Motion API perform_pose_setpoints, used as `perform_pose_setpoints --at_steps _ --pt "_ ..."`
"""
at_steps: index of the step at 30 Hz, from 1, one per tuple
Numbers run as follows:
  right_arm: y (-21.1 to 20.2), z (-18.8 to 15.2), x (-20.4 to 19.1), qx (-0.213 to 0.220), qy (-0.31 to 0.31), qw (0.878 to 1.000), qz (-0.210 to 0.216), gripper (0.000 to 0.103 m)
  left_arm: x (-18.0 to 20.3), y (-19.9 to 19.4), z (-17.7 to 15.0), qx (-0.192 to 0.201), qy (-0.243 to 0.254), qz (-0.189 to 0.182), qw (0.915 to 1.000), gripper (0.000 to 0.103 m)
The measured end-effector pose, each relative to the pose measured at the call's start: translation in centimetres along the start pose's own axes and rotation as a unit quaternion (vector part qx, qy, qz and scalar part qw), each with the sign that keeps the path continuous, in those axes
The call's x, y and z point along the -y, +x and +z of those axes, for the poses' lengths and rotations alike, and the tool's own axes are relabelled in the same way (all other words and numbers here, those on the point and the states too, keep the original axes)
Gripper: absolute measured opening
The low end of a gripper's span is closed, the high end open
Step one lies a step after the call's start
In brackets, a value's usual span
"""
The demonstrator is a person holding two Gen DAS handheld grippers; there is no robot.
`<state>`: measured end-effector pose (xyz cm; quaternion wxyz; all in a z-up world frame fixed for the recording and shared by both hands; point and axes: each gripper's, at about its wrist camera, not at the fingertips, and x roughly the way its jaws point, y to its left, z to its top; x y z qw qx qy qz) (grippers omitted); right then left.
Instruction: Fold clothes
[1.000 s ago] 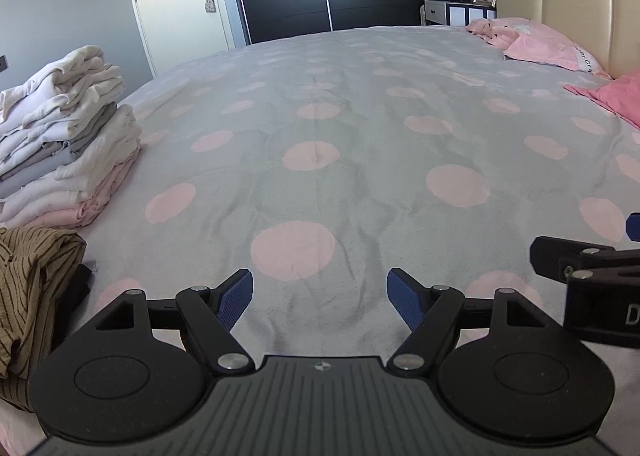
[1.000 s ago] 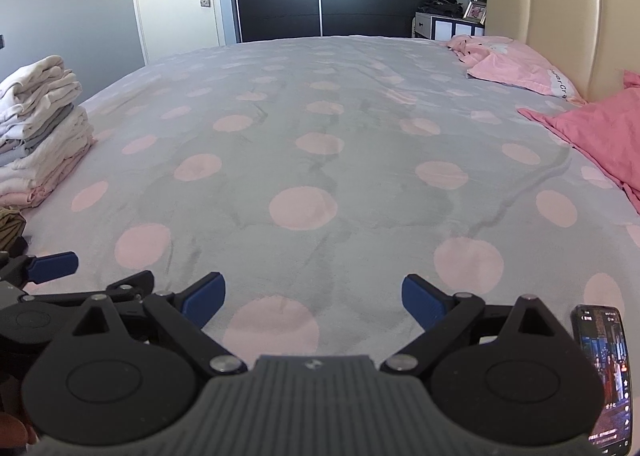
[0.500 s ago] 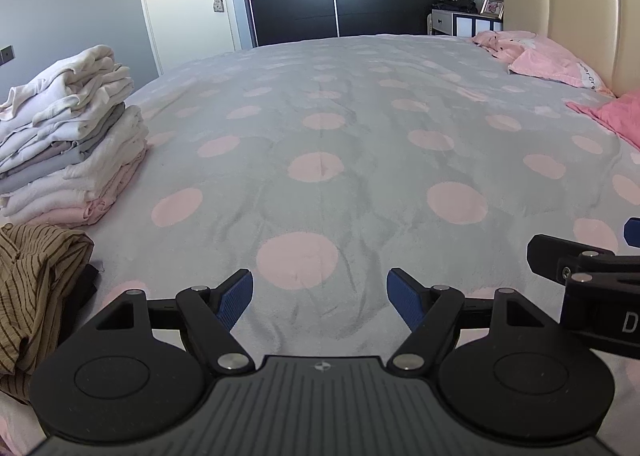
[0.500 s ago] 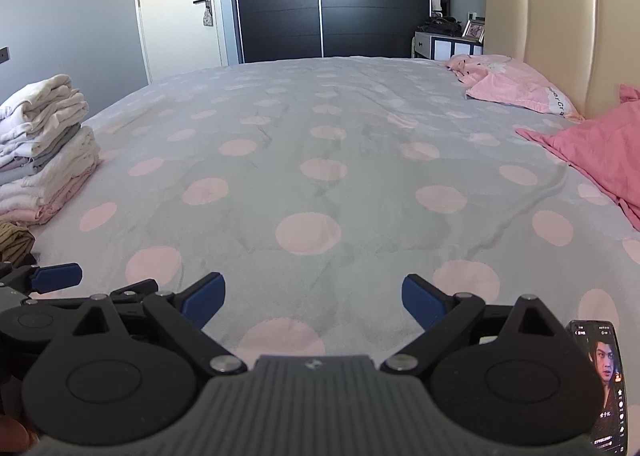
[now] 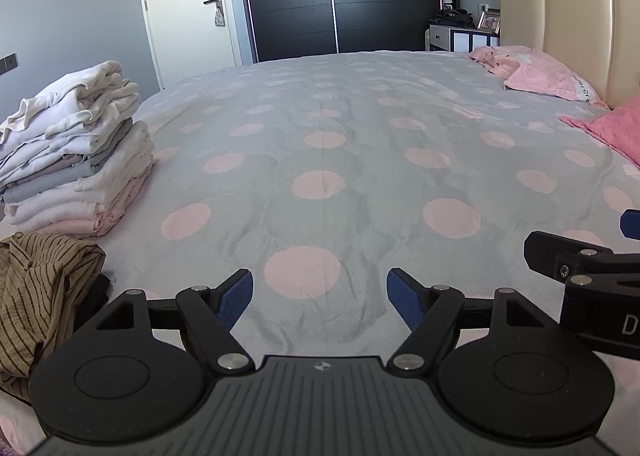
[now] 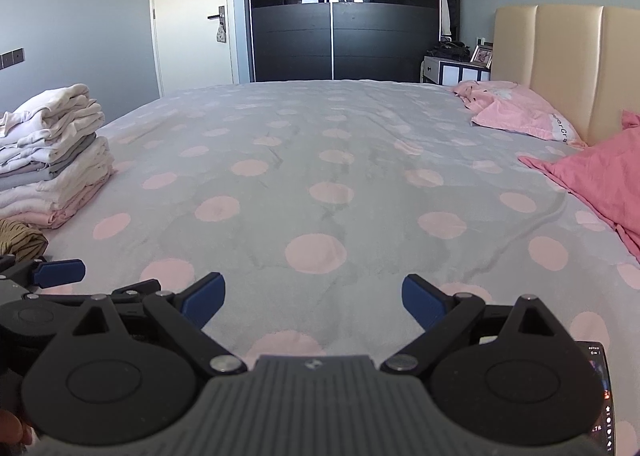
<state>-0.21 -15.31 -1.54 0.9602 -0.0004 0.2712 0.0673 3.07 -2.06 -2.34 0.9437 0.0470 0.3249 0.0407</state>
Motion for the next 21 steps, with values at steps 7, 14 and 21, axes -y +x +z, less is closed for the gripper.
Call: perform_pose_setpoints --at_steps 7,14,21 --pt "-0.20 0.02 0.04 0.004 -0.003 1.000 0.002 0.096 0.16 -0.17 0.11 0.003 0.004 -0.001 1.0000 0.073" --pt "-0.29 0.02 0.07 0.003 -0.001 1.000 0.002 0.096 0.16 -0.05 0.10 0.002 0.004 -0.007 1.0000 0.073" --pt "-0.34 0.00 0.55 0.002 0.005 1.000 0.007 0.096 0.21 0.01 0.03 0.004 0.003 -0.014 0.9999 0.073"
